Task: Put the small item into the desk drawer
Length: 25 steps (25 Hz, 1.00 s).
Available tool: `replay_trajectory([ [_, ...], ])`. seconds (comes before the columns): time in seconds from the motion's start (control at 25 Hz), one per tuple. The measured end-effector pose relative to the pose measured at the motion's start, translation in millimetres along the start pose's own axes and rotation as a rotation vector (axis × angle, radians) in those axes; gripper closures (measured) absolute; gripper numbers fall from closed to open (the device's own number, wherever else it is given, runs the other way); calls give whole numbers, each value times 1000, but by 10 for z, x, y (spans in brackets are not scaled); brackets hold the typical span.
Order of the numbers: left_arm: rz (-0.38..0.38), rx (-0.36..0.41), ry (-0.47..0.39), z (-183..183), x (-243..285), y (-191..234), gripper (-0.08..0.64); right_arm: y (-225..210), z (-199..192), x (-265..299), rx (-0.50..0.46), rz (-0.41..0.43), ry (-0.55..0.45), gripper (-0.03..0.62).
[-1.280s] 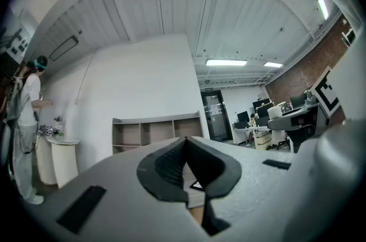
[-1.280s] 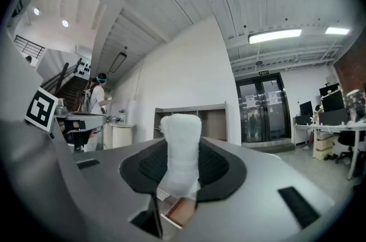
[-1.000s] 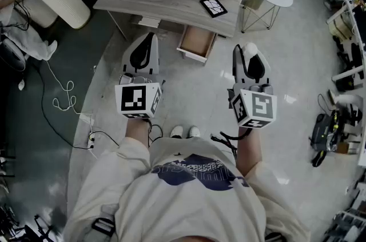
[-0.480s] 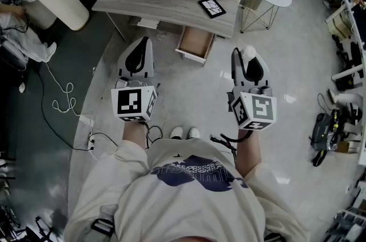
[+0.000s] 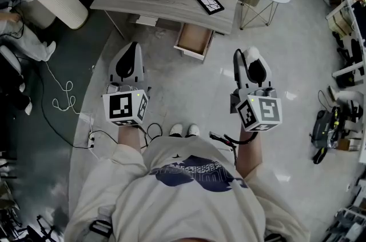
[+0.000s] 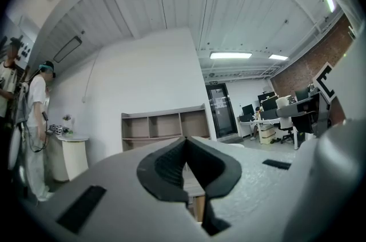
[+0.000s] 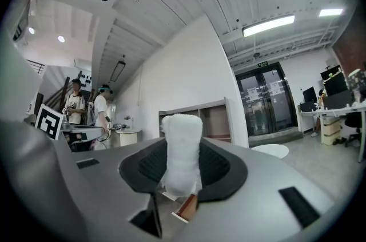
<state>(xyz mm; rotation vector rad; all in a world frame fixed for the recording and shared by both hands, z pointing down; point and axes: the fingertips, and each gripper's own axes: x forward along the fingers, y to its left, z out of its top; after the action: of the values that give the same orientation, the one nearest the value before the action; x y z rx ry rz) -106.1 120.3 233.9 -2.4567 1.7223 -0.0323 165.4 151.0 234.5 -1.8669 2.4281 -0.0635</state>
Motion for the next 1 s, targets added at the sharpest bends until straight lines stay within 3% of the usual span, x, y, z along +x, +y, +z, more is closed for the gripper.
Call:
replay_trajectory([
  [0.68, 29, 19, 51, -56, -54, -457, 552, -354, -26, -167, 20, 65, 13, 459],
  [1.0, 41, 8, 63, -123, -6, -424, 552, -381, -117, -103, 32, 70, 23, 459],
])
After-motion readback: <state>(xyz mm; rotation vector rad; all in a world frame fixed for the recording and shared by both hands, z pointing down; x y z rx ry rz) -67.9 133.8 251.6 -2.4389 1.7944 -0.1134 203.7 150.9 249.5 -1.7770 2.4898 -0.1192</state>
